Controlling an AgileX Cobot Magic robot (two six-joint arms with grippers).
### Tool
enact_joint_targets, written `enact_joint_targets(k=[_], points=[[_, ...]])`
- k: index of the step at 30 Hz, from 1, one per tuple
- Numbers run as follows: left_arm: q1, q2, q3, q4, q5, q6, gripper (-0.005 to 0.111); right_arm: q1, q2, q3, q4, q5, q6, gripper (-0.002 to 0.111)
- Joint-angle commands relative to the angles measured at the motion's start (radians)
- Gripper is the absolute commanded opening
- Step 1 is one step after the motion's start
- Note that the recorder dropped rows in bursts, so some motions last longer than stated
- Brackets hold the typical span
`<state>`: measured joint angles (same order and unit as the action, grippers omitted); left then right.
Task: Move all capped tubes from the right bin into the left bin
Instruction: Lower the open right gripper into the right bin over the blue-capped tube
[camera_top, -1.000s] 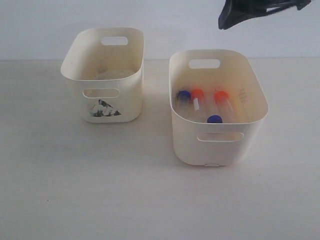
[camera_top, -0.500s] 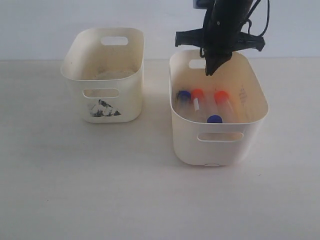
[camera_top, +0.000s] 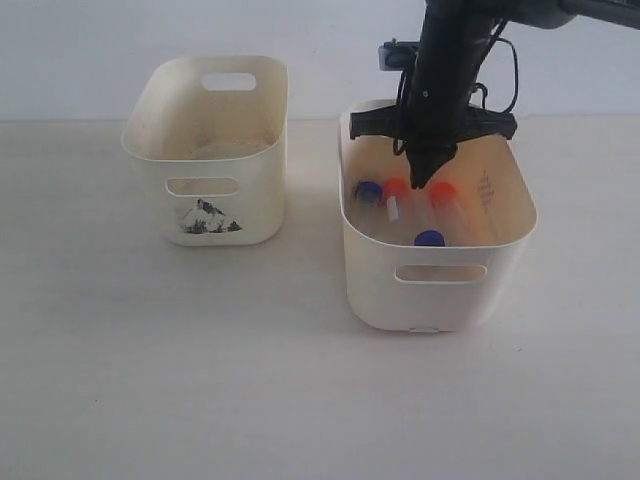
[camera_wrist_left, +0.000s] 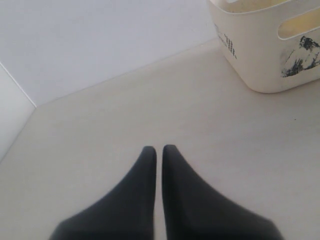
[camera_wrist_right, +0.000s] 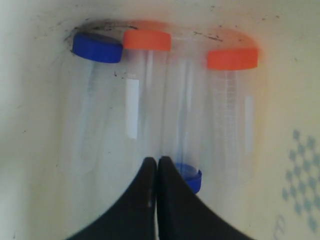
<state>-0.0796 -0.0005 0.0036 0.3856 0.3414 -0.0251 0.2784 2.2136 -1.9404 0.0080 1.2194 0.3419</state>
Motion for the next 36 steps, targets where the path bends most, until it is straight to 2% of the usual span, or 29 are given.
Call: enact_joint_targets(k=[1,36], points=[[-0.005,0.000,-0.004,-0.003,-0.005,-0.010,0.004,0.000,0.012,-0.003,-0.008,0.002,-0.011,0.000],[-0.005,0.000,-0.004,-0.003,-0.005,-0.010,0.004,0.000,0.100,-0.003,0.002,0.002,-0.035,0.000]])
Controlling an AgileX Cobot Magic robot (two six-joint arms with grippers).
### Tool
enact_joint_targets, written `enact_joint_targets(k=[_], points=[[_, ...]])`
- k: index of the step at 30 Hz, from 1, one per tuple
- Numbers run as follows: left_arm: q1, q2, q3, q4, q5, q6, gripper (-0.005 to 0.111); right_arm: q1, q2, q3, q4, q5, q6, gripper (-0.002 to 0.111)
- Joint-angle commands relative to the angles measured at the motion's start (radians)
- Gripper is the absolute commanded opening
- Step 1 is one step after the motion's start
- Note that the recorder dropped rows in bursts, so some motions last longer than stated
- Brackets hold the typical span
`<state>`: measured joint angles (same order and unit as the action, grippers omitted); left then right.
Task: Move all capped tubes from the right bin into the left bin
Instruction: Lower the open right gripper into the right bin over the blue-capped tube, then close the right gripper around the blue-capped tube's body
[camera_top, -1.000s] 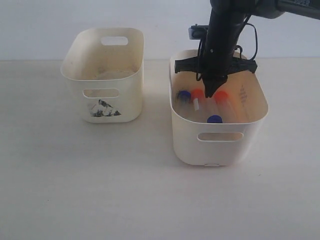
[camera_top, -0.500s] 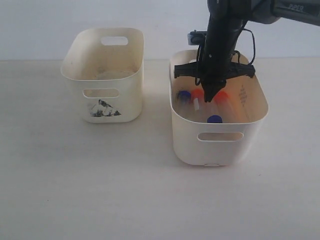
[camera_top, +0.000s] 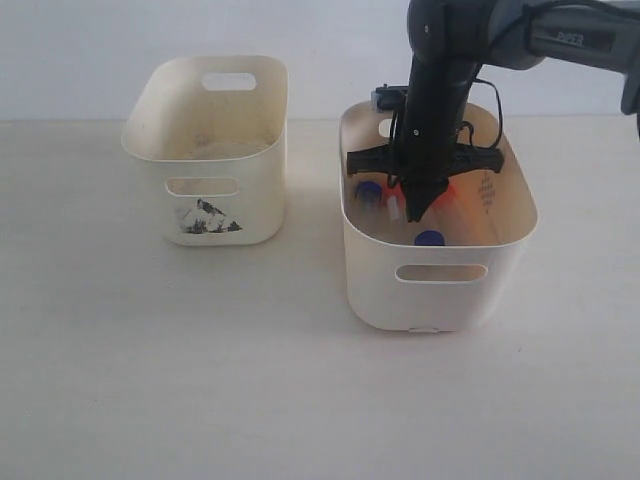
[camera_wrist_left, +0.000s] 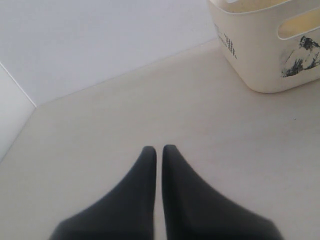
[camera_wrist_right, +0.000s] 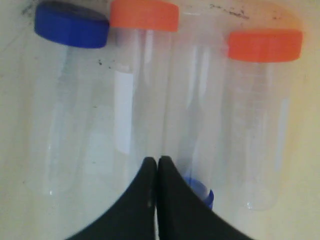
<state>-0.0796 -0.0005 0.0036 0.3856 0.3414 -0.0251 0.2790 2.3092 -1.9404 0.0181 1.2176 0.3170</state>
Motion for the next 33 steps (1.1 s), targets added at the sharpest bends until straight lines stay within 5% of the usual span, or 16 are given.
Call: enact_joint_targets(k=[1,4,11,18,33], points=[[-0.005,0.000,-0.004,-0.003,-0.005,-0.010,0.004,0.000,0.004,-0.003,-0.008,0.003,-0.010,0.000],[-0.005,0.000,-0.004,-0.003,-0.005,-0.010,0.004,0.000,0.004,-0.003,-0.008,0.003,-0.015,0.006],[-0.005,0.000,-0.004,-0.003,-0.005,-0.010,0.004,0.000,-0.016,-0.006,-0.018,0.003,-0.043,0.050],[-0.005,0.000,-0.004,-0.003,-0.005,-0.010,0.004,0.000,-0.027,-0.006,-0.077,0.003,-0.041,0.032],[-0.005,0.000,-0.004,-0.003,-0.005,-0.010,0.004,0.000,0.005,-0.004,-0.138,0.003,-0.012,0.040]])
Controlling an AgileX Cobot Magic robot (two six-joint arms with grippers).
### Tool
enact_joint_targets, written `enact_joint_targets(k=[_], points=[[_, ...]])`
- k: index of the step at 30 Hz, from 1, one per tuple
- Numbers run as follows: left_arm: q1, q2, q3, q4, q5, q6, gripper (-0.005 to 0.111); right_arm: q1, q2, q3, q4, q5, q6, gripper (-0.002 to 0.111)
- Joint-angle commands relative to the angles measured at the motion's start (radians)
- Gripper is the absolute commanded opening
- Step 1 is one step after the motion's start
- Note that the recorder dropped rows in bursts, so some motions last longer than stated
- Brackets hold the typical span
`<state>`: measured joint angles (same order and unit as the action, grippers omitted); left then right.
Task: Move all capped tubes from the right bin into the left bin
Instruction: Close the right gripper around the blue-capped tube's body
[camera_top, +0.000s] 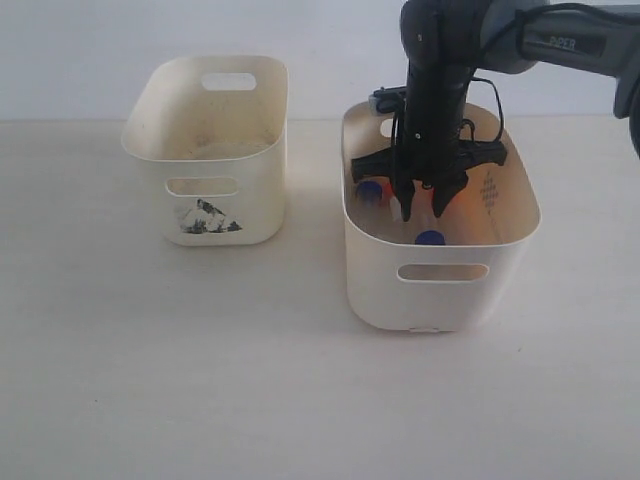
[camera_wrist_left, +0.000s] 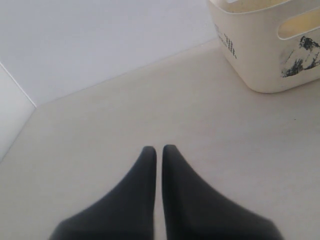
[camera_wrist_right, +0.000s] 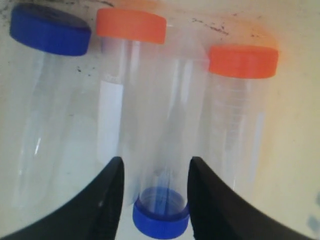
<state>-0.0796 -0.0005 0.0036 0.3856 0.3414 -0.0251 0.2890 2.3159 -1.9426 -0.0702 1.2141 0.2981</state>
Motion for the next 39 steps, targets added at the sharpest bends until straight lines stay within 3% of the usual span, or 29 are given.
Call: enact_joint_targets(k=[1,39], points=[[-0.005,0.000,-0.004,-0.003,-0.005,-0.010,0.004,-0.010,0.000,-0.002,-0.050,0.007,0.007,0.040],[-0.005,0.000,-0.004,-0.003,-0.005,-0.010,0.004,-0.010,0.019,-0.002,0.054,0.007,0.006,0.039]])
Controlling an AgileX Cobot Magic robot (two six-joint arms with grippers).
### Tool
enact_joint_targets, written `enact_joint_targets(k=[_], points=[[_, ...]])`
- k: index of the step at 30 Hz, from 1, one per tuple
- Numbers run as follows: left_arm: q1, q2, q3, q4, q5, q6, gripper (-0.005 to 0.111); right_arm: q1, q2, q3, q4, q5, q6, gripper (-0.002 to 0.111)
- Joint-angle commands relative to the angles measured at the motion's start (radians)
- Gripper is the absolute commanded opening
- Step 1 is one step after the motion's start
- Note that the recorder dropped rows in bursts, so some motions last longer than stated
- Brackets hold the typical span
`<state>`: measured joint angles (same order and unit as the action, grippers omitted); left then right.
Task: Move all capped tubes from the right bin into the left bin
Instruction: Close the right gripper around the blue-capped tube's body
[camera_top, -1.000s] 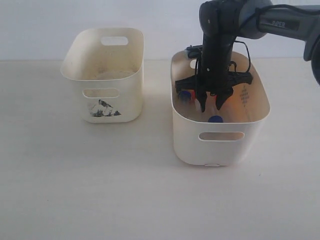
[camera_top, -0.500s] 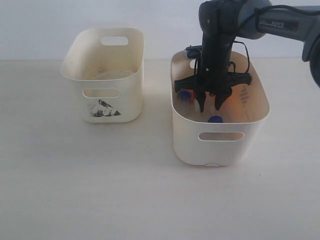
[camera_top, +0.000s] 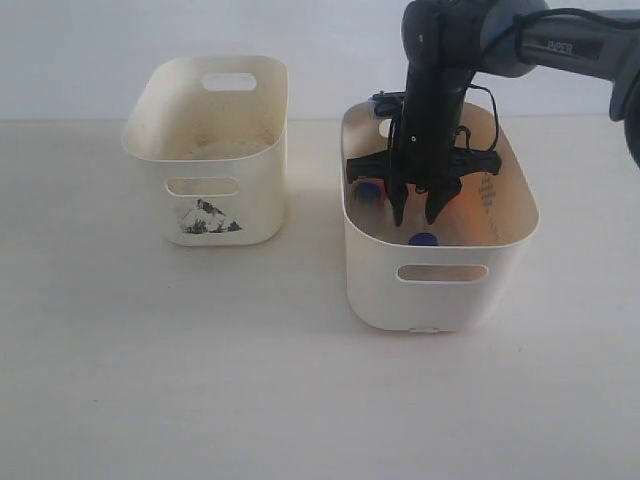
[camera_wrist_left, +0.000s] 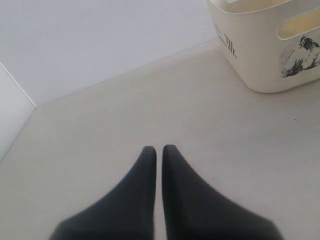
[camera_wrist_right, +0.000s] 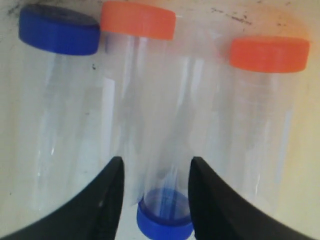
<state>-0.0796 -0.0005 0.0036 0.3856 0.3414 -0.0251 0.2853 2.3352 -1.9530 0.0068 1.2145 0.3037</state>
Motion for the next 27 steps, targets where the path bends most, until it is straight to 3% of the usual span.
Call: enact_joint_targets(k=[1,16,21,27], points=[[-0.005,0.000,-0.004,-0.003,-0.005,-0.010,0.004,-0.007,-0.001,0.008,-0.049,0.007,0.010,0.037],[-0.005,0.000,-0.004,-0.003,-0.005,-0.010,0.004,-0.007,-0.001,0.008,-0.179,0.007,0.025,0.035],[-0.005,0.000,-0.004,-0.003,-0.005,-0.010,0.004,-0.007,0.005,0.008,-0.179,0.007,0.021,0.055],[-0.005,0.000,-0.004,-0.003,-0.005,-0.010,0.004,-0.007,0.049,0.012,-0.144,0.007,0.025,0.044]])
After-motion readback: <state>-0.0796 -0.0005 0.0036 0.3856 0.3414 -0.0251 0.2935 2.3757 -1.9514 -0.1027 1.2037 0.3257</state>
